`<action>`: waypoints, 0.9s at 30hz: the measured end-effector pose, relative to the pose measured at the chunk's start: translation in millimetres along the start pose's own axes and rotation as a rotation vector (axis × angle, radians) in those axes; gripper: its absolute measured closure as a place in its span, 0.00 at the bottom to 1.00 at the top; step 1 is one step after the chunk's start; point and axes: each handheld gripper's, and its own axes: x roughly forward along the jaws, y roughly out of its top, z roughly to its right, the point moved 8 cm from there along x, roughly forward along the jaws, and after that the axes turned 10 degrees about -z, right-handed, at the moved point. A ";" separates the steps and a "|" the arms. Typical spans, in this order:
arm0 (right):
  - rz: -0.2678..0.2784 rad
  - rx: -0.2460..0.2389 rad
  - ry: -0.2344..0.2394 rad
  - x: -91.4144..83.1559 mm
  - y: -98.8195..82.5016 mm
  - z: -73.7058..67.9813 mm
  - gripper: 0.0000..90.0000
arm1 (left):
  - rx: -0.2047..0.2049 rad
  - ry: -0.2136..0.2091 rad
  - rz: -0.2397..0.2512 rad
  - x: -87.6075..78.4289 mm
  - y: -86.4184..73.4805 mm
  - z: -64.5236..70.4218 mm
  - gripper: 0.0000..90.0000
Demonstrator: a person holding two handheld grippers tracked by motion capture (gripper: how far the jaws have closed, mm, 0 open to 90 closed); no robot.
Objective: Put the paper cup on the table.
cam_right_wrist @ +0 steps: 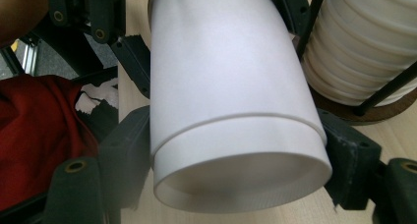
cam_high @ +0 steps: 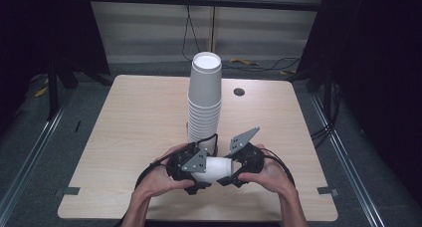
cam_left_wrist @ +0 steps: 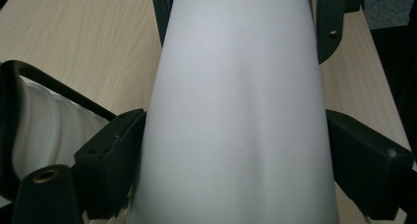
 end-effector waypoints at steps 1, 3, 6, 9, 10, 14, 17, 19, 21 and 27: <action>-0.001 0.000 0.001 -0.2 0.0 0.1 0.27 | 0.007 -0.002 -0.006 -0.8 -0.5 -0.4 0.15; 0.006 -0.001 0.002 -0.5 0.5 0.0 0.27 | 0.003 -0.005 0.009 -2.4 0.4 -1.1 0.15; 0.008 0.001 -0.001 -1.1 0.7 0.2 0.27 | 0.002 -0.008 0.034 -5.9 2.5 -1.5 0.16; -0.007 0.000 -0.012 1.5 0.0 2.3 0.27 | -0.004 0.020 0.124 -17.3 9.9 -4.0 0.18; -0.008 0.004 -0.010 2.2 -0.5 2.3 0.27 | -0.011 0.030 0.139 -19.7 10.8 -4.5 0.18; 0.004 0.018 -0.009 2.1 -2.2 3.6 0.27 | -0.049 0.022 0.165 -25.2 9.2 -6.1 0.17; 0.026 0.028 -0.006 0.1 -3.1 3.5 0.27 | -0.087 0.027 0.205 -29.5 8.8 -6.9 0.17; 0.044 0.039 -0.010 -1.3 -4.7 4.2 0.27 | -0.116 0.031 0.216 -31.6 7.6 -8.1 0.17; 0.060 0.052 -0.010 -1.1 -7.6 5.3 0.27 | -0.134 0.036 0.230 -33.7 6.2 -9.3 0.17; 0.113 0.076 0.006 -2.8 -11.8 3.8 0.27 | -0.215 0.036 0.293 -39.3 -0.4 -10.5 0.17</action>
